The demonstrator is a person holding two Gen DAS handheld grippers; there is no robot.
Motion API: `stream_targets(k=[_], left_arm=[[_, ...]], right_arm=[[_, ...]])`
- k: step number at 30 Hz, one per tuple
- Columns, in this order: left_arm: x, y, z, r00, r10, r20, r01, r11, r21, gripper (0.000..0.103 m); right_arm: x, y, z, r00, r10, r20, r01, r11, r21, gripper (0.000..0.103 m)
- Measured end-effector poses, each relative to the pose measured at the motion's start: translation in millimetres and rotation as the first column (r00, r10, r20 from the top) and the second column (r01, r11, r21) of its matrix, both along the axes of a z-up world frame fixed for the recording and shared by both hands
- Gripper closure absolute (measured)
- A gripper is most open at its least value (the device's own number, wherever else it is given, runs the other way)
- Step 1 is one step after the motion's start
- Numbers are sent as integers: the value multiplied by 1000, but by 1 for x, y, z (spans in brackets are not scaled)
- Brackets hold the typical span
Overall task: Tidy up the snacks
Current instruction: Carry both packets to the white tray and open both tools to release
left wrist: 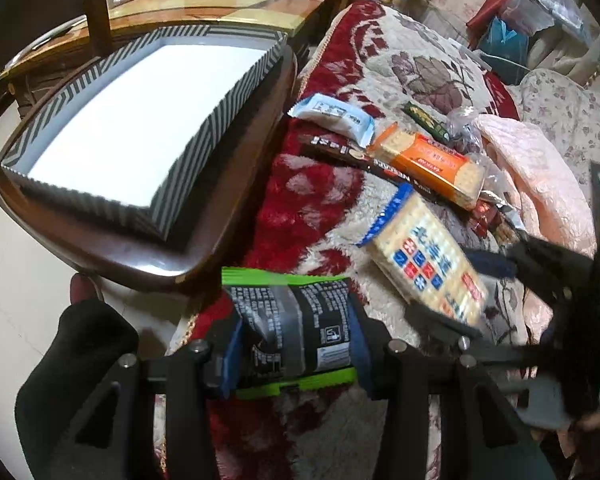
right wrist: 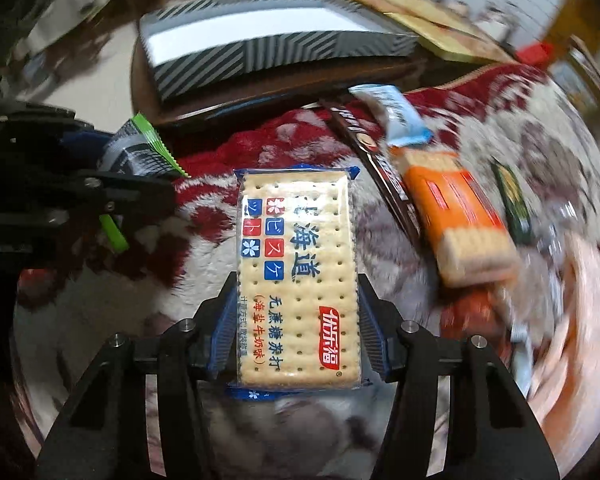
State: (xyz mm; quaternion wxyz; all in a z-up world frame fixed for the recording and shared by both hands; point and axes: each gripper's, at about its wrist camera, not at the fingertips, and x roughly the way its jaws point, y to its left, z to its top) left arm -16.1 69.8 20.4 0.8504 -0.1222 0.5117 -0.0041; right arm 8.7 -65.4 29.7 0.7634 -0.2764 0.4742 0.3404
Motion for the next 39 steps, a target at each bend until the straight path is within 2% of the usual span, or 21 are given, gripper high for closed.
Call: stream_targets(k=[4, 9, 19, 24, 30, 33, 39], left_arm=[[2, 1, 9, 1000, 0, 19, 0, 1000, 21, 55], [10, 12, 25, 999, 8, 53, -10, 999, 34, 55], [48, 80, 56, 992, 71, 102, -77, 996, 55, 55], [72, 128, 50, 987, 144, 73, -148, 988, 54, 55], [88, 165, 40, 977, 205, 59, -209, 976, 67, 55], [95, 177, 31, 972, 232, 39, -234, 970, 67, 55], [100, 201, 12, 956, 292, 2, -291, 954, 65, 55]], right_arm=[[-11, 3, 11, 996, -84, 38, 81, 994, 72, 49], [-5, 11, 24, 988, -156, 19, 151, 978, 143, 49], [39, 37, 46, 977, -209, -43, 212, 941, 264, 49], [67, 75, 59, 979, -194, -63, 204, 927, 316, 49], [106, 135, 67, 979, -174, -104, 200, 905, 374, 49], [122, 166, 61, 979, -167, -116, 198, 907, 372, 49], [146, 208, 25, 969, -175, -177, 225, 918, 325, 49]])
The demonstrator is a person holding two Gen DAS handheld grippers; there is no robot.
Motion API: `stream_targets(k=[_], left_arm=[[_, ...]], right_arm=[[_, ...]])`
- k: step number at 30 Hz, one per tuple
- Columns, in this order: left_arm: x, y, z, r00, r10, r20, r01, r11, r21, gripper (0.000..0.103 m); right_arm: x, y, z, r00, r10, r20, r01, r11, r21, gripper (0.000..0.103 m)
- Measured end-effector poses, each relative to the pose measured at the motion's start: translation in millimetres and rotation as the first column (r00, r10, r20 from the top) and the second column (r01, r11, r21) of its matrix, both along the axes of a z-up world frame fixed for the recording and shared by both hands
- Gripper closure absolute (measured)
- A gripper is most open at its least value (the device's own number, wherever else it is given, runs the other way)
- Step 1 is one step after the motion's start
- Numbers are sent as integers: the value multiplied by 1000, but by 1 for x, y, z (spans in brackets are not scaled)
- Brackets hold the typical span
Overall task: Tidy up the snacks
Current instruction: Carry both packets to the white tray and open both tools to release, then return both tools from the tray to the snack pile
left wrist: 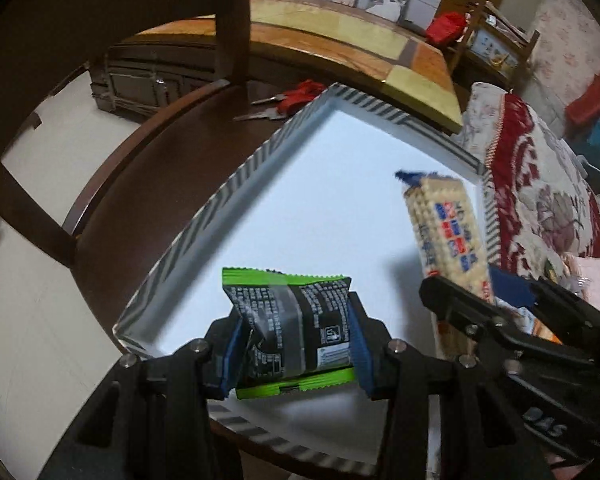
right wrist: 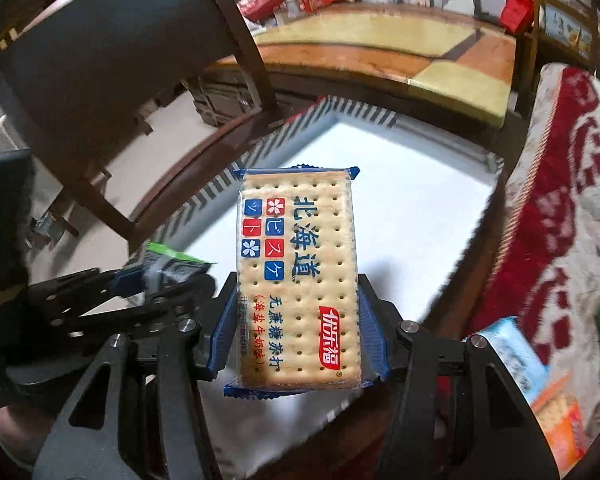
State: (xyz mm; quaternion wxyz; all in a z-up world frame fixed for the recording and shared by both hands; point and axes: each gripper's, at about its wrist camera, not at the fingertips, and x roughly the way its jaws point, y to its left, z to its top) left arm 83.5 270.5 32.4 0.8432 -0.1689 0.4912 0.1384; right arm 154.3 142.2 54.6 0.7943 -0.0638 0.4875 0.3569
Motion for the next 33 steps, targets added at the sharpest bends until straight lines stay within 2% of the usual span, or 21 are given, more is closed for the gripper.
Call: stream_targets(k=[5, 11, 13, 15, 20, 25, 30, 33], left_arm=[[5, 3, -16, 1000, 3, -23, -3, 1000, -7, 55], [2, 9, -22, 999, 35, -26, -34, 999, 37, 54], [0, 13, -23, 998, 49, -26, -48, 998, 38, 49], [-3, 15, -23, 998, 60, -18, -59, 998, 32, 34], [-12, 7, -14, 999, 45, 16, -45, 998, 38, 28], [-27, -10, 7, 997, 24, 73, -27, 999, 40, 27], [-47, -43, 37, 987, 1, 163, -7, 999, 35, 11], [-53, -70, 52, 983, -20, 184, 17, 1000, 22, 8]], right_arm=[[6, 12, -22, 1000, -2, -16, 1, 999, -48, 49], [-2, 12, -30, 1000, -7, 1, 7, 998, -64, 49], [-3, 10, -31, 999, -17, -35, 16, 1000, -21, 48], [-4, 8, -31, 998, -25, -64, 25, 1000, -3, 48], [-10, -9, -22, 994, -47, -101, 54, 996, 69, 48], [-29, -49, 2, 995, -64, -78, 77, 983, 165, 48], [-55, -110, 20, 992, -125, -31, 128, 978, 164, 48], [-77, -163, 27, 982, -187, 0, 186, 973, 134, 48]])
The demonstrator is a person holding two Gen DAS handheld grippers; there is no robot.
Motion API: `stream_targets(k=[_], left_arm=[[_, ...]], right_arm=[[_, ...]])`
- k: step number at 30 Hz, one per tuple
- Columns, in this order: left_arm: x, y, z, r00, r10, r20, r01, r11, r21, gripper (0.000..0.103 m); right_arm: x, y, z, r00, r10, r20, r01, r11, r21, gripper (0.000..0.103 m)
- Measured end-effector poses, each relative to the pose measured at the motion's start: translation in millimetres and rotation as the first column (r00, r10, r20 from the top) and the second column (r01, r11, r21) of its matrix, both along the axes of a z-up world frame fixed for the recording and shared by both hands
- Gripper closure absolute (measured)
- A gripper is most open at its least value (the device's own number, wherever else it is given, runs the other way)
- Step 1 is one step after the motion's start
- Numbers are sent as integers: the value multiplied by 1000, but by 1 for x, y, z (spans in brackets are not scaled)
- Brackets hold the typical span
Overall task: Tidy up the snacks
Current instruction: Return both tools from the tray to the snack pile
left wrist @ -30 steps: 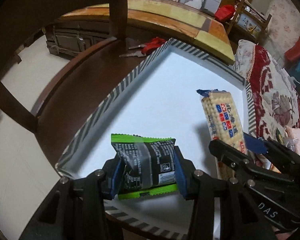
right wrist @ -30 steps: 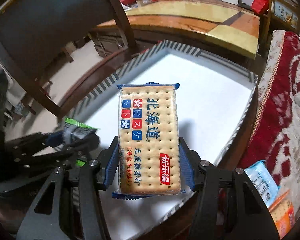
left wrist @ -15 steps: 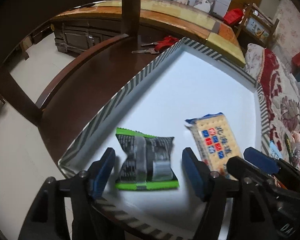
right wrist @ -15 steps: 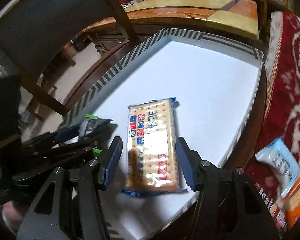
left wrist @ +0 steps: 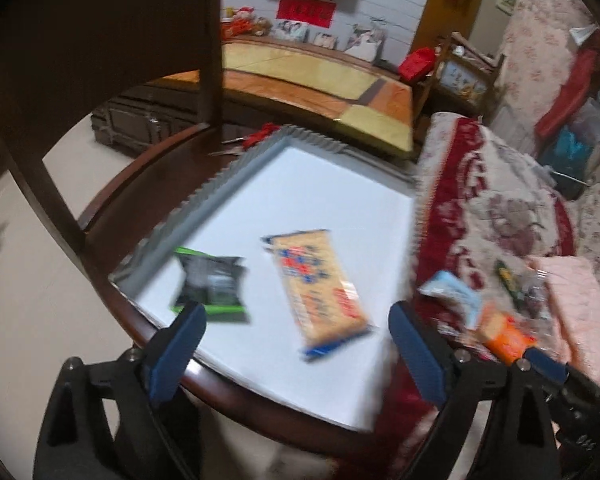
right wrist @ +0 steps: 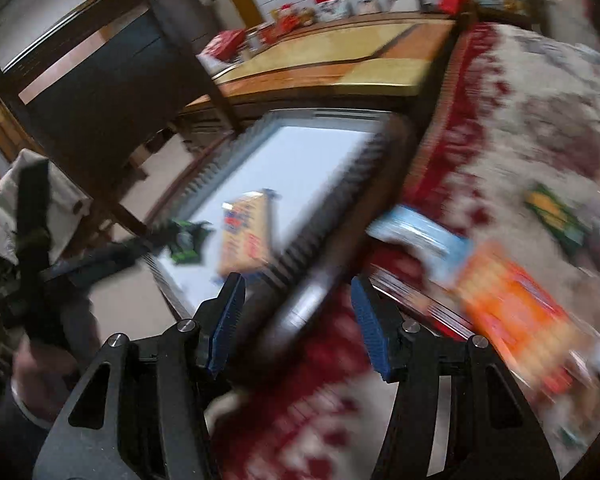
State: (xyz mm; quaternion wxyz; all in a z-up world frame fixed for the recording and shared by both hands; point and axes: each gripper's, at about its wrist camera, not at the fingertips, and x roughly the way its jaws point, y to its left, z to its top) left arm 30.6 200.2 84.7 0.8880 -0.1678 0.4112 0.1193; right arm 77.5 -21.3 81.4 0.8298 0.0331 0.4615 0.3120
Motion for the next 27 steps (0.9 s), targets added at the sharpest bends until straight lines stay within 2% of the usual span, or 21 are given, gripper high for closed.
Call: stream_targets(k=[5, 7, 12, 15, 19, 21, 24, 27], left_arm=[[4, -54, 17, 998, -53, 15, 54, 998, -28, 7], [10, -80, 20, 998, -62, 7, 62, 998, -18, 7], [38, -142, 28, 986, -152, -63, 149, 988, -48, 7], [48, -173, 39, 976, -205, -73, 201, 978, -52, 7], [45, -198, 44, 970, -239, -32, 234, 965, -114, 6], [41, -206, 36, 968, -249, -34, 242, 961, -133, 4], [39, -212, 14, 961, -266, -70, 253, 955, -155, 4], [40, -206, -6, 955, -268, -127, 248, 956, -156, 4]], right_arm=[[-23, -100, 4, 990, -137, 26, 138, 987, -81, 48], [-30, -133, 6, 982, -184, 40, 187, 979, -76, 48], [-31, -206, 15, 927, -358, 115, 365, 930, -47, 48], [-29, -219, 16, 917, -380, 120, 384, 923, -13, 48], [-32, -220, 7, 920, -361, 156, 367, 930, -9, 48], [-34, -222, 2, 921, -347, 177, 356, 934, -17, 48], [-36, -230, -6, 918, -375, 126, 375, 927, 22, 48], [-35, -228, -14, 922, -374, 100, 377, 926, -14, 48]])
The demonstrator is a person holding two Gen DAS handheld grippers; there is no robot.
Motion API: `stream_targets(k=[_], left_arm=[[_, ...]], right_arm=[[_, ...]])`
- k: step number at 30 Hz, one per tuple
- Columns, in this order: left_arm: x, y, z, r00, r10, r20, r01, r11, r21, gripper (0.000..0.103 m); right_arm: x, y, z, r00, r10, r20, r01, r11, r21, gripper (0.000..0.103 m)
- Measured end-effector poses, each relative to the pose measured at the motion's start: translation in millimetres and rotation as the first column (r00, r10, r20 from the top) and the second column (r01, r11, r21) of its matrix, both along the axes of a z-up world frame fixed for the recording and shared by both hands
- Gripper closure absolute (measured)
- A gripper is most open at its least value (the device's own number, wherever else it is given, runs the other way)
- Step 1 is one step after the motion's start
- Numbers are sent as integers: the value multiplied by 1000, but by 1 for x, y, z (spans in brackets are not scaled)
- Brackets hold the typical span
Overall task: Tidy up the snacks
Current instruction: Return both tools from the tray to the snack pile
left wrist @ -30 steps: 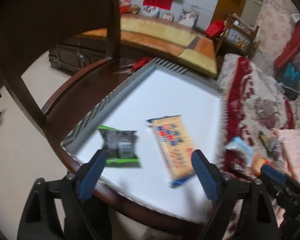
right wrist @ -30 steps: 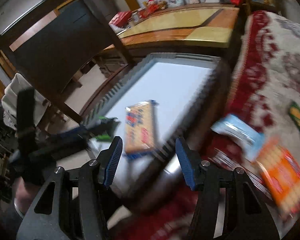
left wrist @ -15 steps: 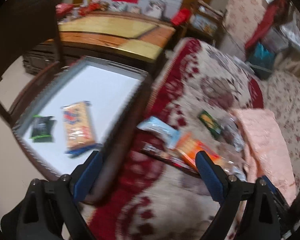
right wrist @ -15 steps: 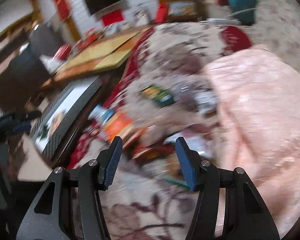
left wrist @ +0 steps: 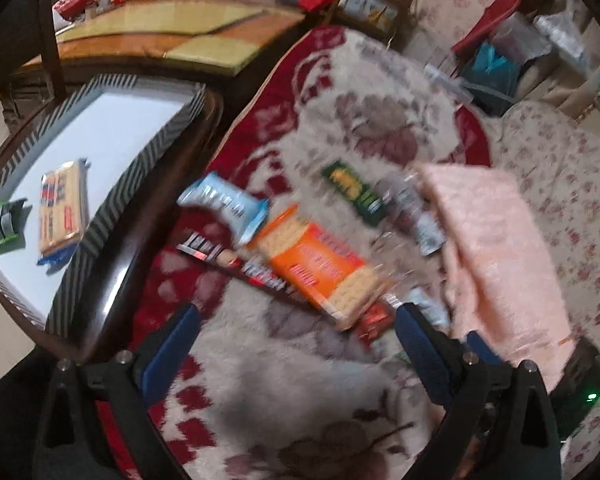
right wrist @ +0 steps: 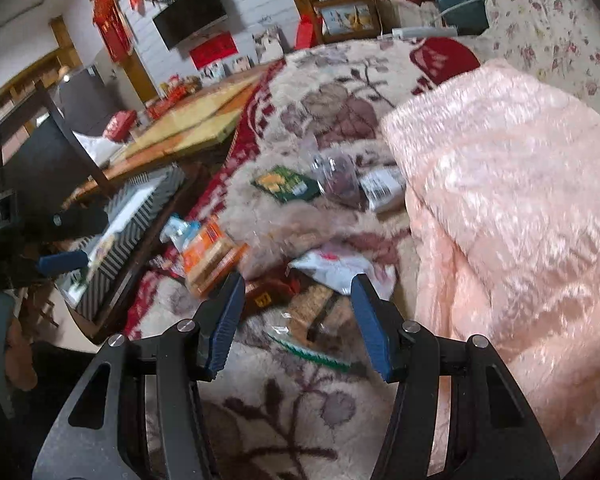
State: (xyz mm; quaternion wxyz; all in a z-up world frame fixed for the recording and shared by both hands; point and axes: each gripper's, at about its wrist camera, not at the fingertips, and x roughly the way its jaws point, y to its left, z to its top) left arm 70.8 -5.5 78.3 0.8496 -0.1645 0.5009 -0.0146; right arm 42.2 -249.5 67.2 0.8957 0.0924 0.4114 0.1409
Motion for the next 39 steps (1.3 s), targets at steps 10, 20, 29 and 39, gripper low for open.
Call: stream_targets(k=[10, 20, 29, 39], left_arm=[[15, 31, -24, 999, 44, 25, -44, 999, 15, 4], [40, 28, -36, 999, 33, -19, -34, 998, -44, 4], [35, 36, -53, 996, -19, -82, 22, 999, 40, 4], [33, 53, -50, 994, 55, -97, -47, 995, 87, 4]], right_arm=[[3, 21, -6, 999, 35, -28, -38, 993, -108, 48], [11, 29, -17, 995, 36, -97, -50, 989, -140, 48], [24, 47, -11, 988, 129, -90, -141, 981, -136, 48], [23, 95, -23, 892, 416, -177, -405, 909, 95, 48]])
